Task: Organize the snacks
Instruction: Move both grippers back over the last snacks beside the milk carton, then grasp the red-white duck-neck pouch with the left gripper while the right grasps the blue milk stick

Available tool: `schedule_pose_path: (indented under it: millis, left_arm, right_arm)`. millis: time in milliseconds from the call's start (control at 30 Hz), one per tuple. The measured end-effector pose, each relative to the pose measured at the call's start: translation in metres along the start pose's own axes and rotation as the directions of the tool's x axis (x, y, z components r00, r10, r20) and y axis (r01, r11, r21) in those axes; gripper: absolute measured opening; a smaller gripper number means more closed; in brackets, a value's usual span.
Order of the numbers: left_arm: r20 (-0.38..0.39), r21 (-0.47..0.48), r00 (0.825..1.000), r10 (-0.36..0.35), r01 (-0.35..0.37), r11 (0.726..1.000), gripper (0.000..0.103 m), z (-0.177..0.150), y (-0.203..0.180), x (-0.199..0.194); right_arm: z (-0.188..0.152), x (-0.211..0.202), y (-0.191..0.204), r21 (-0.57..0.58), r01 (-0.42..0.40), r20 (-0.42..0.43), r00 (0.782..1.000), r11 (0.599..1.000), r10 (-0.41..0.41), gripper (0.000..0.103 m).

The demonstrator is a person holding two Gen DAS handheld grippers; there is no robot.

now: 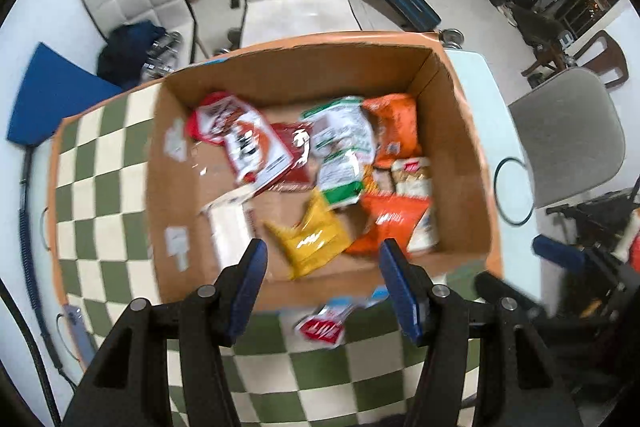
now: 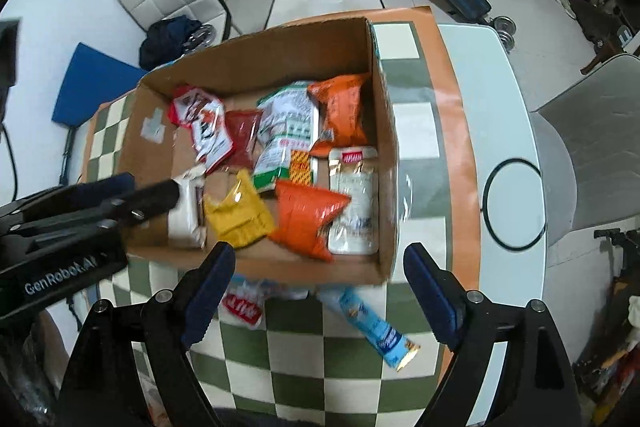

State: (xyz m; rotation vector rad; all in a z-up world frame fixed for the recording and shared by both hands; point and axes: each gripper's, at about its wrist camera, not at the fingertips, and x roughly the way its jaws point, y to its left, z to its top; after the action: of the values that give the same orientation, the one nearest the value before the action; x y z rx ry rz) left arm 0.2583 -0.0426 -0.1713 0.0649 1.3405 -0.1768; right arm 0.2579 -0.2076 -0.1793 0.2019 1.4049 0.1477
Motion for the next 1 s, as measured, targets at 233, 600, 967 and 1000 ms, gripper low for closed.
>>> schedule_pose_path:
  millis: [233, 600, 967, 1000]
  left_arm:
    - [-0.063, 0.077, 0.993, 0.103, -0.098, 0.992, 0.056, -0.071, -0.004, 0.033]
    - [-0.188, 0.307, 0.954, 0.231, -0.167, 0.937, 0.056, -0.098, -0.042, 0.145]
    - [-0.227, 0.407, 0.945, 0.236, -0.128, 0.904, 0.056, -0.101, -0.072, 0.180]
    - [-0.233, 0.402, 0.945, 0.228, -0.120, 0.908, 0.056, -0.101, -0.073, 0.180]
  right_arm:
    - [-0.058, 0.016, -0.010, -0.063, 0.014, -0.055, 0.998, 0.998, -0.018, 0.089]
    - [-0.088, 0.097, -0.044, -0.072, 0.029, -0.143, 0.989, 0.997, -0.039, 0.089]
    - [-0.095, 0.131, -0.059, -0.101, -0.011, -0.199, 0.980, 0.995, -0.009, 0.089]
    - [-0.095, 0.135, -0.059, -0.109, -0.015, -0.205, 0.979, 0.994, -0.007, 0.089]
